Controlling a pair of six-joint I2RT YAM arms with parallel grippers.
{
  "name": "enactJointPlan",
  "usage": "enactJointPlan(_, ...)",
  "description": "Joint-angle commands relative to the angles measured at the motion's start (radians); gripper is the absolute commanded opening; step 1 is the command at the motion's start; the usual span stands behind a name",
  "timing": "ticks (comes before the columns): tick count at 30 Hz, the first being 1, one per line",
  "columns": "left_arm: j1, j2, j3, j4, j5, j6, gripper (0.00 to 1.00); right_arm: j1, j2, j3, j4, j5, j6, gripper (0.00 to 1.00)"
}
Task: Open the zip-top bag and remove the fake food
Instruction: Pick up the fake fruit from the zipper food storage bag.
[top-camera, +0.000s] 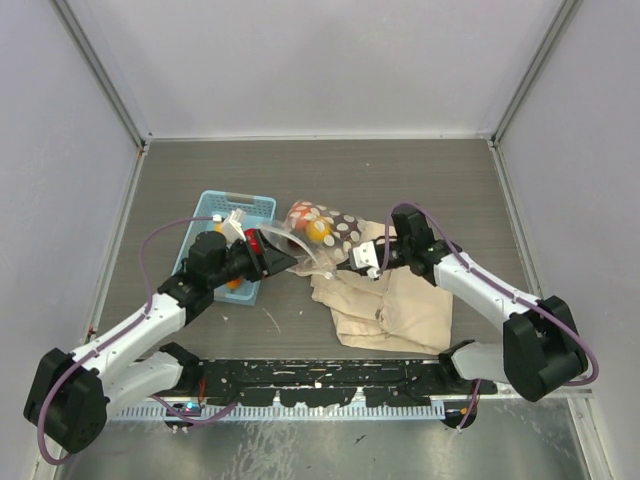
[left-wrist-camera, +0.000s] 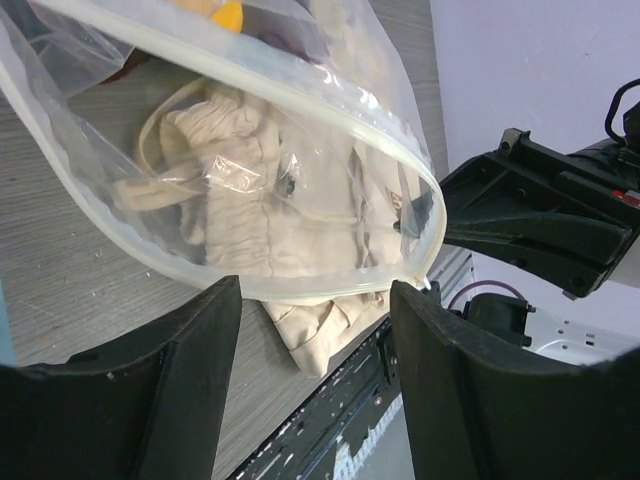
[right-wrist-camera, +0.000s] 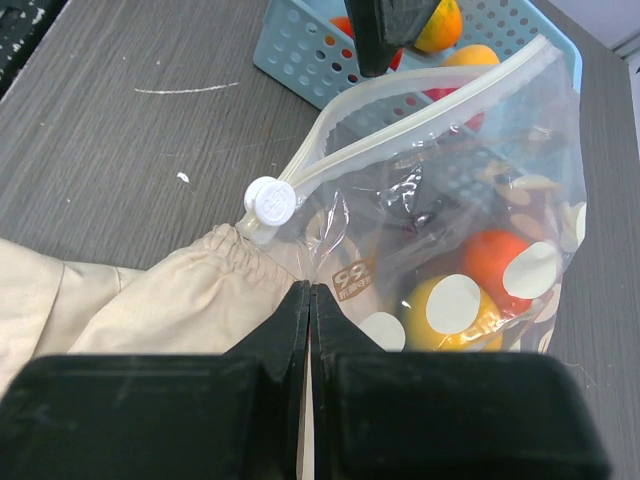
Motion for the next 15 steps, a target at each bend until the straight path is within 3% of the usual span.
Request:
enactJointPlan(1, -0.011, -0.006, 0.052, 0.061, -0.016, 0.002, 0.61, -0.002, -0.037, 0.061, -0.054, -0.077, -0.019, 0.04)
enactJointPlan(15, -0.051, 0.057, 0.065, 0.078, -0.041, 0.002, 0.61, 0.001, -0.035, 0.116, -0.208, -0.188, -0.1, 0.04)
